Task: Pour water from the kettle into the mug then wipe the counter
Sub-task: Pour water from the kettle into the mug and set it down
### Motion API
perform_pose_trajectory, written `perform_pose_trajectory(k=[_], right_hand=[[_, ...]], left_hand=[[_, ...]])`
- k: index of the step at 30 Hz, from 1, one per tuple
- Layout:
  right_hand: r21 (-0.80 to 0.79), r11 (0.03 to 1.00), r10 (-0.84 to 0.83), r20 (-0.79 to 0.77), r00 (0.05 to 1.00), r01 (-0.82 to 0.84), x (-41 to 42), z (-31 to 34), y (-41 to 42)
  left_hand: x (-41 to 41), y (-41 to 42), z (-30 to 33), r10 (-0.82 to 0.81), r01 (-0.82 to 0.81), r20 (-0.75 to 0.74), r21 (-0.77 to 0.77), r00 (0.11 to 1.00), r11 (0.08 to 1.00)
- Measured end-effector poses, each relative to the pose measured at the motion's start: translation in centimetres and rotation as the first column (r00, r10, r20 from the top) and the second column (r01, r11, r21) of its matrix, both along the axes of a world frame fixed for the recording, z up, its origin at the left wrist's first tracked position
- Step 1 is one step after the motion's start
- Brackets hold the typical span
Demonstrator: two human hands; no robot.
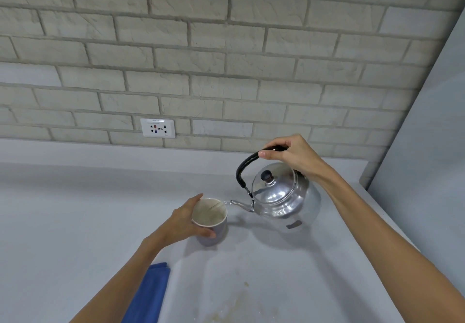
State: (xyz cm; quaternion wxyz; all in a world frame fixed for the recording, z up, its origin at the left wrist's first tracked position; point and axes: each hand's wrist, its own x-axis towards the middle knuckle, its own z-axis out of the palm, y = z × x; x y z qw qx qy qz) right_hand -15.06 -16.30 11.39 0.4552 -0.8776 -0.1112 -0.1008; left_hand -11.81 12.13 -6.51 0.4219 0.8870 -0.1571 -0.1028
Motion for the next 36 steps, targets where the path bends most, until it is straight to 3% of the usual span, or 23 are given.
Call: perform_pose_trajectory(k=[5,11,16,21,31,36], right_hand=[[0.298,0.954,-0.008,-0.091,0.996,0.035,-0.3,-3.3,-1.9],[0.469,0.878,-0.061,-0.099,0.993,0.101,0.1,-3.9,-3.7],[0.523,0.846,-0.097,-0.042,0.994,0.105,0.9,-3.1,-4.3],[0.552,0.825,-0.138,-0.013,0.99,0.122,1.8,-3.8,-4.7],[0.528,0.838,-0.127,-0.064,0.99,0.142,5.9,-8.4,-5.9],[0.593,0.791,-0.126,-0.086,0.988,0.152,8.3,-10.2,-5.8]], left_hand=[[-0.4,0.2,1.7,-0.053,0.053,0.003,-0.147,0.999,0.988],[-0.1,-1.9,9.7,0.041,0.075,0.303,-0.362,0.952,0.929],[0.6,-6.5,14.5,-0.099,0.217,0.359,-0.307,0.928,0.927],[2.1,-9.9,14.5,-0.192,0.28,0.303,-0.283,0.933,0.917],[6.3,-12.0,11.0,-0.096,0.182,0.313,-0.259,0.945,0.949],[8.9,-12.8,9.6,-0.032,0.102,0.285,-0.234,0.958,0.967]])
